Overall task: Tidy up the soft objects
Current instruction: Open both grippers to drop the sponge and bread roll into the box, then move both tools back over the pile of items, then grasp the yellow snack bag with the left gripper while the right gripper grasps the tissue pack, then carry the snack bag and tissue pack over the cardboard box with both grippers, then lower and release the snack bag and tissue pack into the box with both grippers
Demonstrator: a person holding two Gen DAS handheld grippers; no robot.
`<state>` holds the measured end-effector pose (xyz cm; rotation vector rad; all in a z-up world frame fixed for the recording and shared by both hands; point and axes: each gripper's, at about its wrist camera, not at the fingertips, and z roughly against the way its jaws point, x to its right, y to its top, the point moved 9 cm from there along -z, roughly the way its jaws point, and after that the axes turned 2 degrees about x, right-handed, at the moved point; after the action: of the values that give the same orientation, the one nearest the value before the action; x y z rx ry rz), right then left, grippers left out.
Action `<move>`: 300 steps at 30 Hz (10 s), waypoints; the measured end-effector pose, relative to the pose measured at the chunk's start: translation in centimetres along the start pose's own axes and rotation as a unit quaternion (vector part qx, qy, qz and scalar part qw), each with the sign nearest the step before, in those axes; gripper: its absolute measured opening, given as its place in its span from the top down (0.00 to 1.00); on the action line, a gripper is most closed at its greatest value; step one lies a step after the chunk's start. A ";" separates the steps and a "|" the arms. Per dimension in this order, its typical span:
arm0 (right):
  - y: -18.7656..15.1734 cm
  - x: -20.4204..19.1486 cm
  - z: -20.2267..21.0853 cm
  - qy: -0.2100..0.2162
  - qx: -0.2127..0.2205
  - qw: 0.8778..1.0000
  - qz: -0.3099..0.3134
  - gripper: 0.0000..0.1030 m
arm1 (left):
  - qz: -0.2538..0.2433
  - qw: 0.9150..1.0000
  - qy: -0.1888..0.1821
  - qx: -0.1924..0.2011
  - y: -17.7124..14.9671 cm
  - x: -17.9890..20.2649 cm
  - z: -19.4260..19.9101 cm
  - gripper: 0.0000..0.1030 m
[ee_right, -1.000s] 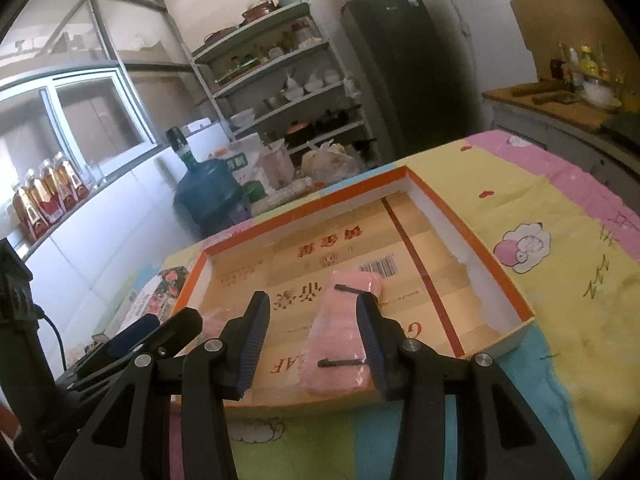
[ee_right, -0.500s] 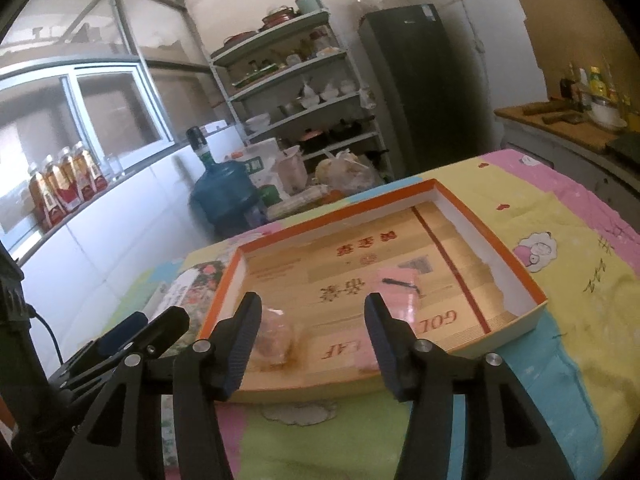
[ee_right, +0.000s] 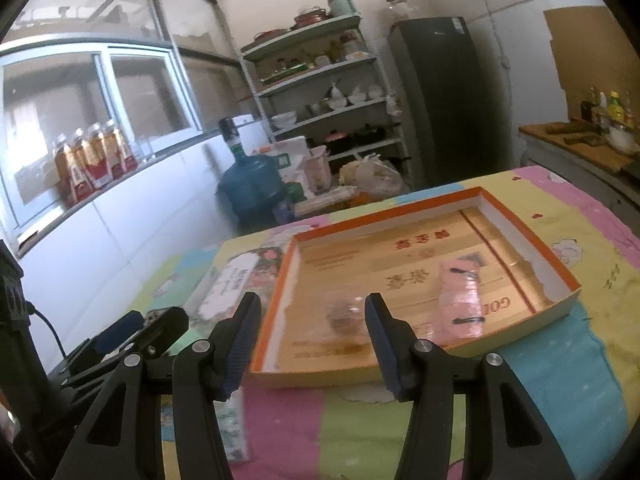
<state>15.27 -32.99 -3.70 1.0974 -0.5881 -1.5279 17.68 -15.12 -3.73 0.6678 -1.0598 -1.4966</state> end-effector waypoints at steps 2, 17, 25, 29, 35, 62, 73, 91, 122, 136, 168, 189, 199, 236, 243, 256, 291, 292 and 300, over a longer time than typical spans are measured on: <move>-0.3 -1.1 -0.1 0.004 -0.002 1.000 0.003 0.46 | 0.004 1.000 0.005 0.002 0.0 -1.1 0.6 0.17; -2.3 -8.0 -0.4 0.019 -0.011 0.999 0.037 0.46 | 0.039 0.998 0.038 0.012 -0.5 -9.2 4.2 0.17; -3.3 -9.9 -0.4 0.021 -0.017 0.998 0.051 0.46 | 0.043 0.997 0.058 0.021 -1.0 -12.4 6.0 0.17; -3.9 -10.9 -0.4 0.027 -0.018 0.998 0.062 0.39 | 0.047 0.997 0.057 0.019 -1.7 -13.5 6.6 0.17; -5.3 -11.5 -0.8 0.024 -0.033 0.997 0.073 0.28 | 0.044 0.998 0.046 0.010 -2.9 -14.3 7.0 0.17; -10.8 -9.4 -2.7 0.013 -0.107 0.993 0.048 0.28 | 0.061 0.994 0.047 -0.077 -8.6 -12.9 1.0 0.17; -11.7 -8.8 -3.7 0.008 -0.121 0.992 0.041 0.28 | 0.058 0.993 0.052 -0.091 -9.1 -12.8 0.1 0.19; -12.6 -8.3 -4.0 0.011 -0.145 0.989 0.041 0.51 | 0.058 0.994 0.026 -0.093 -9.4 -12.6 0.4 0.56; -9.0 -9.7 2.0 0.025 -0.061 0.997 0.051 0.53 | 0.027 1.000 0.005 0.003 -4.3 -9.9 8.7 0.56; -6.7 -7.3 3.2 0.013 -0.035 0.998 0.045 0.53 | -0.008 0.999 -0.024 0.025 -1.7 -4.8 8.0 0.56; -2.1 1.6 3.2 -0.038 -0.004 0.999 0.012 0.53 | -0.048 0.994 -0.099 0.015 0.9 5.8 2.0 0.56; 0.6 8.2 2.5 -0.071 0.010 0.997 -0.003 0.53 | -0.057 0.991 -0.119 -0.015 0.4 11.2 -3.1 0.56; 1.2 11.8 1.6 -0.091 0.004 0.996 -0.011 0.53 | -0.062 0.988 -0.138 -0.041 -0.6 14.2 -6.0 0.56; 1.4 18.9 -4.9 -0.102 -0.061 0.993 -0.028 0.53 | -0.074 0.979 -0.142 -0.123 -4.1 18.8 -14.0 0.56; 0.9 19.1 -5.4 -0.101 -0.072 0.992 -0.032 0.52 | -0.063 0.978 -0.145 -0.139 -4.4 18.6 -14.3 0.56; 0.8 19.3 -5.6 -0.103 -0.076 0.991 -0.036 0.51 | -0.064 0.981 -0.148 -0.111 -3.6 19.0 -13.1 0.39; 1.6 15.5 -2.0 -0.100 -0.045 0.994 -0.023 0.34 | -0.053 0.988 -0.132 -0.064 -1.5 15.9 -7.6 0.37; 1.6 15.3 -1.8 -0.099 -0.044 0.994 -0.021 0.34 | -0.052 0.988 -0.131 -0.062 -1.5 15.7 -7.3 0.34; 1.5 13.0 -0.8 -0.094 -0.037 0.995 -0.009 0.34 | -0.047 0.990 -0.124 -0.046 -0.9 14.2 -5.4 0.30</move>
<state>17.20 -45.49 -6.98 0.9105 -0.6463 -1.6670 18.94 -30.28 -4.85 0.4802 -1.1509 -1.7336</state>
